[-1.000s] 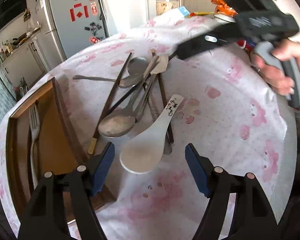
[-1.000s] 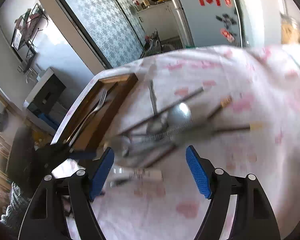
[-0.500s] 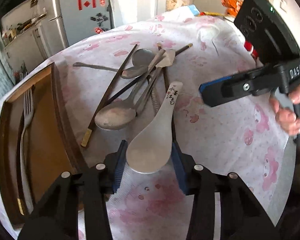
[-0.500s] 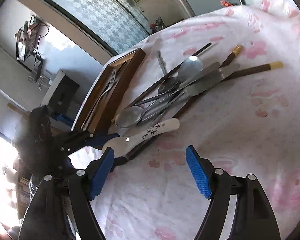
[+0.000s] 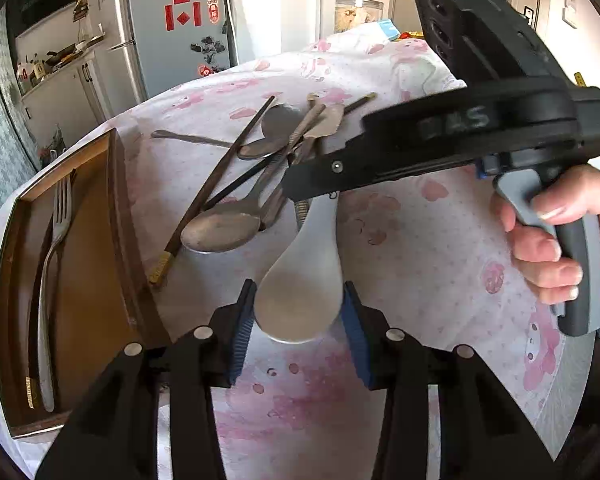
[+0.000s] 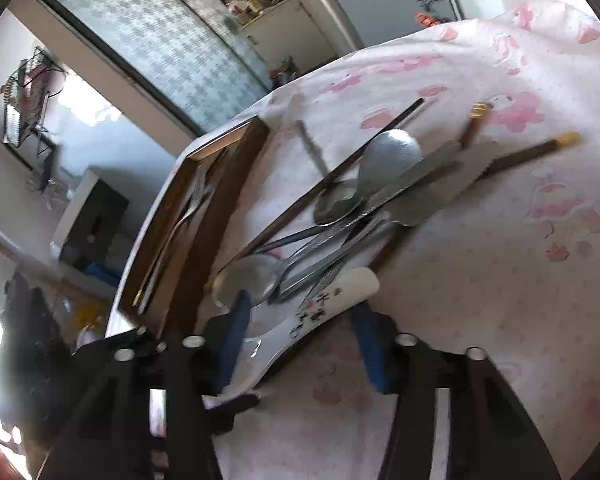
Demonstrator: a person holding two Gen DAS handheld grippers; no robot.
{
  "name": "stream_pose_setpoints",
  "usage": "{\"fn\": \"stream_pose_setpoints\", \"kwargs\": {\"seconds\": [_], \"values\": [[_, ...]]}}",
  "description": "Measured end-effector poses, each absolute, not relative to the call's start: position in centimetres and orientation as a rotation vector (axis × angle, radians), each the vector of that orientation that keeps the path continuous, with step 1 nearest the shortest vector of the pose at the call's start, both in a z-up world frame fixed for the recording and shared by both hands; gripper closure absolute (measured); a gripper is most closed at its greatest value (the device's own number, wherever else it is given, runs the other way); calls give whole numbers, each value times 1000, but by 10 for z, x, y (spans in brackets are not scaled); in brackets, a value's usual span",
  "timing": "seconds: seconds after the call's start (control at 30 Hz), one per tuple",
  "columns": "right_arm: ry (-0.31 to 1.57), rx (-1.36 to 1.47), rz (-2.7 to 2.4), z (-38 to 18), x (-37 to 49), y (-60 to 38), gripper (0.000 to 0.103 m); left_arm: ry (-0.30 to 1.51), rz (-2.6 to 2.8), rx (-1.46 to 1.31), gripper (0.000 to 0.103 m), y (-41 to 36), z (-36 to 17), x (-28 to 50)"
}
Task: Organize utensils
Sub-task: 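Grasp the white ceramic spoon by its handle with the left gripper, then place the white spoon in the wooden tray beside the fork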
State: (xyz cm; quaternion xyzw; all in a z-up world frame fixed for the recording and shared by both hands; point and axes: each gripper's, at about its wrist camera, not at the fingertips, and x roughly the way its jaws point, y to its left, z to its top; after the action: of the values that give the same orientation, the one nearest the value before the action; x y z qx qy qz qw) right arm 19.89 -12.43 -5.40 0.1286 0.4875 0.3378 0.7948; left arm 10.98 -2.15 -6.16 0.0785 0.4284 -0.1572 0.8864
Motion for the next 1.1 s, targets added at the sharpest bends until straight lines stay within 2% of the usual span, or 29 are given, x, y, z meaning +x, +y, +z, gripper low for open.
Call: {"fn": "stream_pose_setpoints", "kwargs": {"seconds": [0.03, 0.07, 0.27, 0.53, 0.67, 0.97, 1.0, 1.03, 1.1], "values": [[1046, 297, 728, -56, 200, -128, 76, 890, -327, 161, 58, -21, -61, 110], [1048, 316, 738, -57, 201, -130, 78, 891, -333, 150, 58, -21, -61, 111], [1000, 304, 758, -41, 194, -134, 83, 882, -358, 143, 59, -24, -54, 107], [970, 276, 824, -7, 197, -98, 83, 820, -319, 130, 59, 0, -20, 99], [965, 250, 881, 4, 203, -56, 83, 803, -253, 120, 59, 37, -6, 95], [1031, 172, 965, -17, 214, 52, 83, 834, -130, 16, 61, 127, -12, 89], [1042, 161, 964, -23, 215, 60, 83, 841, -118, 6, 62, 134, -15, 89], [1050, 149, 962, -27, 216, 68, 83, 853, -123, -1, 88, 139, -18, 90], [1059, 140, 961, -33, 216, 80, 84, 864, -98, 4, 89, 143, -22, 90]]}}
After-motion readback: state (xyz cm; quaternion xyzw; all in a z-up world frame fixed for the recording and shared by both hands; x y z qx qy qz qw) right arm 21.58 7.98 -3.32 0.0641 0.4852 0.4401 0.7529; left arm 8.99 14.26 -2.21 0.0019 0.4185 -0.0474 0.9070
